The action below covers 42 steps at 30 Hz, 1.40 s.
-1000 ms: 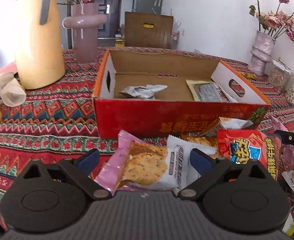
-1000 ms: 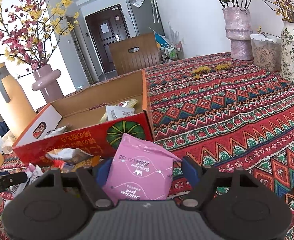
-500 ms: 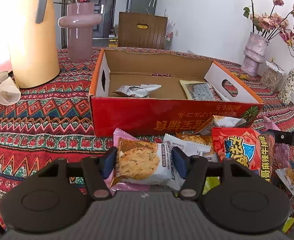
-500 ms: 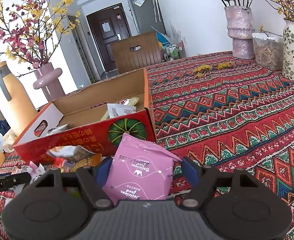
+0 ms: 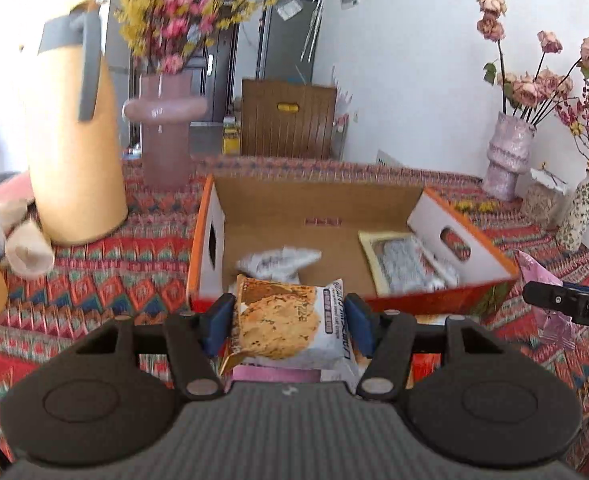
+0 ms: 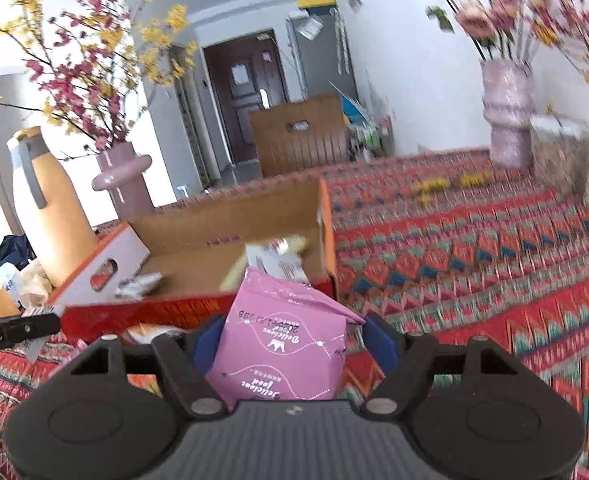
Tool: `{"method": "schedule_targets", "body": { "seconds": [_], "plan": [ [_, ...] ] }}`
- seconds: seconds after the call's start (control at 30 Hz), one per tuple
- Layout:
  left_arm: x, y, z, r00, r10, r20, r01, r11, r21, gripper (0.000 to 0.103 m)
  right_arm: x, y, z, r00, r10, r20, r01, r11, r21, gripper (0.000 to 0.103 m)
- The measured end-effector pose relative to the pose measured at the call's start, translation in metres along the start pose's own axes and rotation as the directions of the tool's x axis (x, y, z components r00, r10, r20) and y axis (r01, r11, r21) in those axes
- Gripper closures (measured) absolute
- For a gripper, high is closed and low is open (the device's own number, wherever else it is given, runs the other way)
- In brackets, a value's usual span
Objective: Organize snacks
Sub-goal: 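Carry both packets over the red box and open both tools to drop them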
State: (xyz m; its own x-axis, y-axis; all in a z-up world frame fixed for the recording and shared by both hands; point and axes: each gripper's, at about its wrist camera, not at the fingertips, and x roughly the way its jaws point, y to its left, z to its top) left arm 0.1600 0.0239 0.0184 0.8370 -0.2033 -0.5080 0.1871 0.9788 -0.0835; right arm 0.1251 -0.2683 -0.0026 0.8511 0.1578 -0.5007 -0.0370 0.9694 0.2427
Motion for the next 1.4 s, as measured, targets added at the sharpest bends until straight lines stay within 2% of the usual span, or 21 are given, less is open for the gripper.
{"method": "schedule_targets", "body": {
  "seconds": [0.27,0.57,0.77,1.1,1.23,1.3,1.33,1.37,1.4],
  "plan": [
    [0.014,-0.013,0.035,0.997,0.049,0.062,-0.049,0.999,0.008,0.042,0.013,0.019,0.041,0.993,0.051,0.102,-0.042,0.995,-0.092,0.029],
    [0.053,-0.011,0.047,0.992,0.117,0.056,-0.115,0.993,-0.027,0.042,0.058,0.036,0.069,0.991,0.072,0.116,-0.058,0.991,-0.123,0.029],
    [0.076,0.000,0.035,0.985,0.164,0.045,-0.161,0.985,-0.060,0.042,0.084,0.036,0.062,0.990,0.075,0.116,-0.062,0.992,-0.111,0.029],
    [0.084,0.007,0.026,0.989,0.146,0.027,-0.144,0.987,-0.077,0.041,0.102,0.036,0.052,0.996,0.070,0.048,-0.064,0.991,-0.117,0.028],
    [0.079,0.008,0.026,0.988,0.148,0.052,-0.143,0.985,-0.093,0.035,0.103,0.036,0.051,0.996,0.071,0.044,-0.066,0.991,-0.117,0.026],
    [0.076,0.009,0.026,0.986,0.153,0.066,-0.146,0.984,-0.102,0.021,0.101,0.035,0.051,0.996,0.068,0.053,-0.062,0.992,-0.111,0.026],
    [0.075,0.008,0.025,0.984,0.164,0.075,-0.155,0.982,-0.105,0.010,0.101,0.034,0.052,0.996,0.071,0.057,-0.065,0.992,-0.105,0.024],
    [0.073,0.008,0.025,0.981,0.176,0.086,-0.167,0.980,-0.108,0.000,0.100,0.032,0.052,0.995,0.074,0.063,-0.068,0.993,-0.096,0.017],
    [0.071,0.008,0.025,0.978,0.186,0.099,-0.175,0.978,-0.111,0.000,0.099,0.031,0.053,0.995,0.075,0.069,-0.069,0.994,-0.090,0.013]
  ]
}}
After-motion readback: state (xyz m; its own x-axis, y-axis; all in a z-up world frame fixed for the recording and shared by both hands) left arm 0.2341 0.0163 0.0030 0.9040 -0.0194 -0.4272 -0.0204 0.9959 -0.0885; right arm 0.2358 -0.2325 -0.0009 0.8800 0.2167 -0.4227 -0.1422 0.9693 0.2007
